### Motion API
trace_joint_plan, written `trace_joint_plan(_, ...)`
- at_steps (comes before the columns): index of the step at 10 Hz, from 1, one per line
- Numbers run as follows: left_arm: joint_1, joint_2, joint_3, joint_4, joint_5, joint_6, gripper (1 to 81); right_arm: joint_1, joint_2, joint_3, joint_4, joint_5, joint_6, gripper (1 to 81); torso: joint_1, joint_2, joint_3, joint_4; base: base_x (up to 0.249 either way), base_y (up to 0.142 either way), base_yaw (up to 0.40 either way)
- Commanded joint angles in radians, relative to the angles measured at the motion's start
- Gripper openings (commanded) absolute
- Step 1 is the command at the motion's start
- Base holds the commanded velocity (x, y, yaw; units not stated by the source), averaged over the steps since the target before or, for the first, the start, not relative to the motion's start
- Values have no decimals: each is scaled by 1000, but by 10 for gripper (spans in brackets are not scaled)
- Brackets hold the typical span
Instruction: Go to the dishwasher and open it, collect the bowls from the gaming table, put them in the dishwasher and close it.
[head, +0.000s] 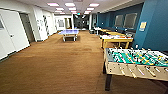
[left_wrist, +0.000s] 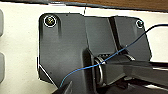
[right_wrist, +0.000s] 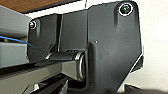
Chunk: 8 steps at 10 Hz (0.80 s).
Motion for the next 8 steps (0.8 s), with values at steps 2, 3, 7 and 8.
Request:
trace_joint_plan(2,-44,-10,0,6,52,4,811,49,-25,-32,70,-76,-53,811,0,0,0,0,0,0,41)
trace_joint_plan(3,-44,-10,0,3,52,4,811,49,-25,-32,70,-76,-53,811,0,0,0,0,0,0,0)
trace_joint_plan(7,-44,-9,0,-2,50,2,811,50,-20,-32,70,-76,-53,811,0,0,0,0,0,0,0)
trace_joint_plan(8,-44,-7,0,-2,50,2,811,55,-22,-32,70,-74,-53,811,0,0,0,0,0,0,0)
